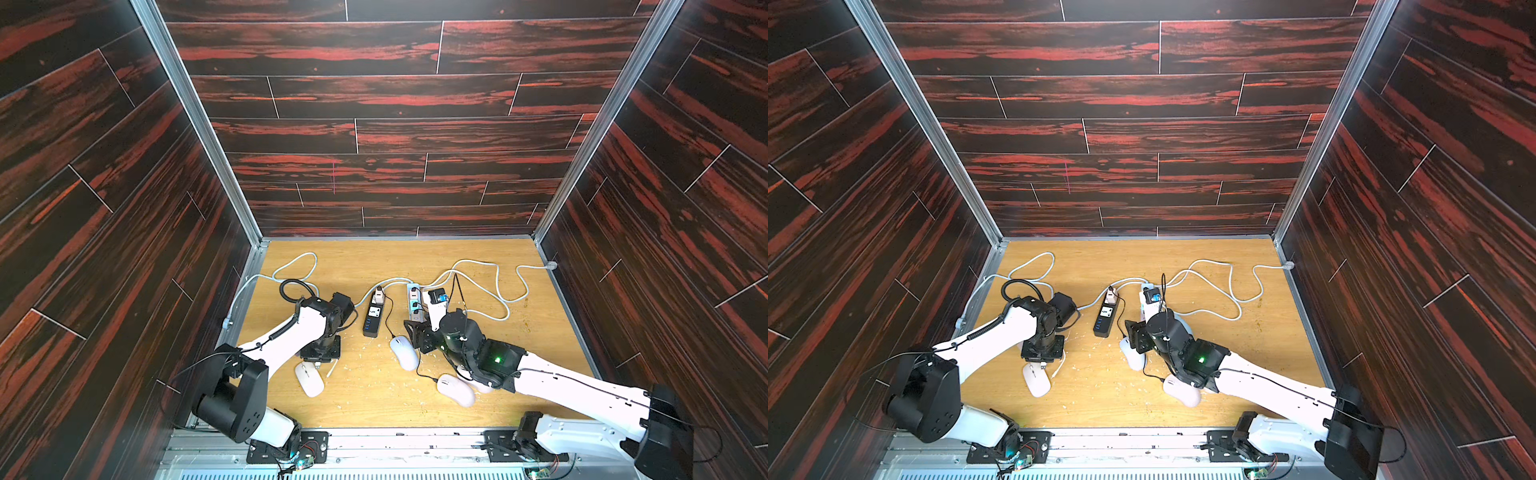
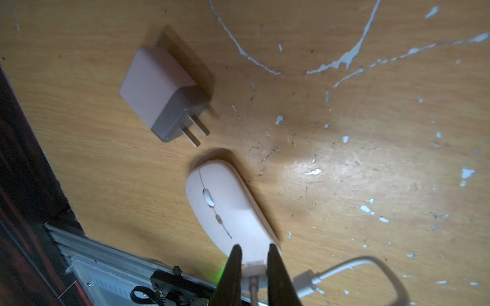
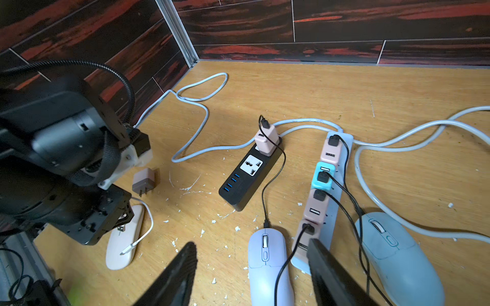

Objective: Unplug the wireless mouse
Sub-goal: Place the power cord at the center of the board.

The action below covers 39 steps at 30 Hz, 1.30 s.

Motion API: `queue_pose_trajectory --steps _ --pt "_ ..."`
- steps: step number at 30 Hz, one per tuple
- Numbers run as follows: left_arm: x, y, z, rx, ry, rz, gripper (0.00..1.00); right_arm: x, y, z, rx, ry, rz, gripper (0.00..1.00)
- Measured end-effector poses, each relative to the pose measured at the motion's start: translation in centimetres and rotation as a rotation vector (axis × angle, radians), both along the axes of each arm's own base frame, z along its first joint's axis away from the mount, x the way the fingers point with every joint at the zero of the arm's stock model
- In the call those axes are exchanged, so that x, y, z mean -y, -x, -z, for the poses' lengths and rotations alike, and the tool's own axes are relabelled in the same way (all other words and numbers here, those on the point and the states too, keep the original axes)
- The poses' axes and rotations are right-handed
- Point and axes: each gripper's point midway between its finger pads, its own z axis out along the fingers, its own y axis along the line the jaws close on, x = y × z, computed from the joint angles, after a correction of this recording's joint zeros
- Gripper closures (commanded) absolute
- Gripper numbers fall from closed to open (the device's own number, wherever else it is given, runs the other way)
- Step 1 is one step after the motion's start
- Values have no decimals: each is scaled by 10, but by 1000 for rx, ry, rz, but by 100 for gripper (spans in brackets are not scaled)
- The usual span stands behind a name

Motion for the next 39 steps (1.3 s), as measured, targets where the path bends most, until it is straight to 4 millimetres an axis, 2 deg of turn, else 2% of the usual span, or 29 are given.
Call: queue_pose_trajectory --steps 6,13,16,26,32,39 --pt "-1 -2 8 -41 -21 1 98 4 -1 3 -5 3 10 31" --pt "-14 -5 18 -83 -80 -24 65 11 2 4 -8 3 17 31" --pt "-19 -8 16 -72 -91 -37 59 12 2 5 -11 3 19 31" --pt "-25 -18 4 -12 -110 -47 57 14 3 11 -32 8 27 31" --pt "-19 -33 -14 103 -56 -38 55 16 5 16 -46 21 32 31" --pt "17 -59 -74 455 187 18 49 28 9 23 -57 54 45 31"
